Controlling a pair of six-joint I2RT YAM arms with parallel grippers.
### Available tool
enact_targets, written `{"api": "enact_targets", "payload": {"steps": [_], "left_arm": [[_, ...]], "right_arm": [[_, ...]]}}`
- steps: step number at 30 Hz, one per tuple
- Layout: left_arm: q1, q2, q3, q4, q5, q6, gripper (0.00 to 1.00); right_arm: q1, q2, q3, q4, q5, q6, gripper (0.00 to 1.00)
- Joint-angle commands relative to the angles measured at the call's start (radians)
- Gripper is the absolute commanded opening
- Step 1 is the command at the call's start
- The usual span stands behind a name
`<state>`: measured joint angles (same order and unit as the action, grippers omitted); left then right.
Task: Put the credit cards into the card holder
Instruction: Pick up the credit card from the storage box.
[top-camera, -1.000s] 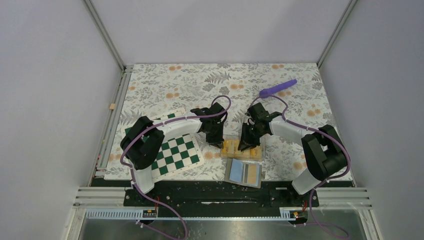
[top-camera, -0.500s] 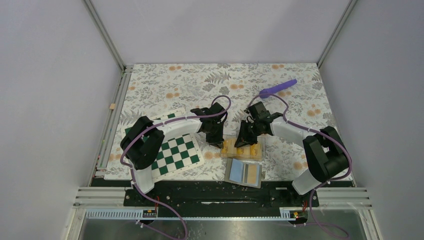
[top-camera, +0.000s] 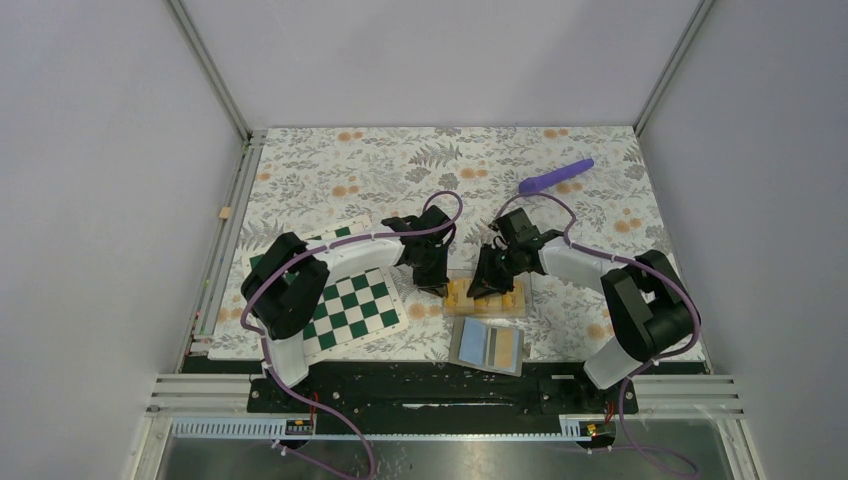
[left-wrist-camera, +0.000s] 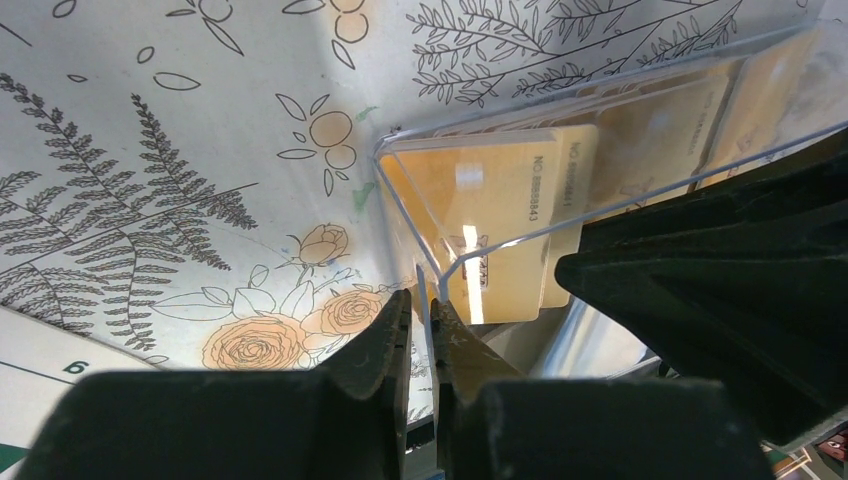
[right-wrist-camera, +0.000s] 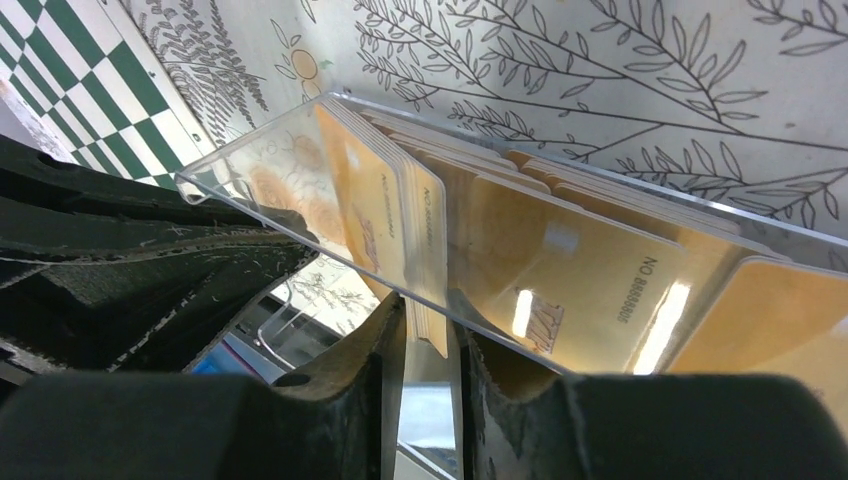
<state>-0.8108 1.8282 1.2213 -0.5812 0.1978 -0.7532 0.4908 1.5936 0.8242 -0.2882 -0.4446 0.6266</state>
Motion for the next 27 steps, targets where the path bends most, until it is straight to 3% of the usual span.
{"api": "enact_targets", "payload": {"steps": [1, 5, 9, 23, 25, 27], "left_arm": [[-0.014, 0.015, -0.007, 0.029, 0.007, -0.001, 0.06], [-0.013, 0.014, -0.009, 0.029, 0.008, -0.001, 0.06], [-0.014, 0.013, -0.010, 0.029, 0.007, -0.002, 0.06], [-0.015, 0.008, -0.009, 0.029, 0.006, -0.001, 0.06], [-0.015, 0.009, -0.009, 0.029, 0.006, -0.001, 0.06], [-0.015, 0.011, -0.009, 0.029, 0.005, -0.001, 0.06]], "right_arm": [[-0.003, 0.051, -0.030, 0.035, 0.005, 0.013, 0.29], [-0.002, 0.068, -0.042, 0.071, -0.021, 0.027, 0.23], [-0.004, 0.056, -0.053, 0.092, -0.034, 0.035, 0.00], [-0.003, -0.117, 0.008, -0.026, -0.019, -0.021, 0.00], [-0.003, -0.139, 0.028, -0.074, 0.029, -0.052, 0.07], [-0.004, -0.151, 0.043, -0.132, 0.094, -0.078, 0.28]]}}
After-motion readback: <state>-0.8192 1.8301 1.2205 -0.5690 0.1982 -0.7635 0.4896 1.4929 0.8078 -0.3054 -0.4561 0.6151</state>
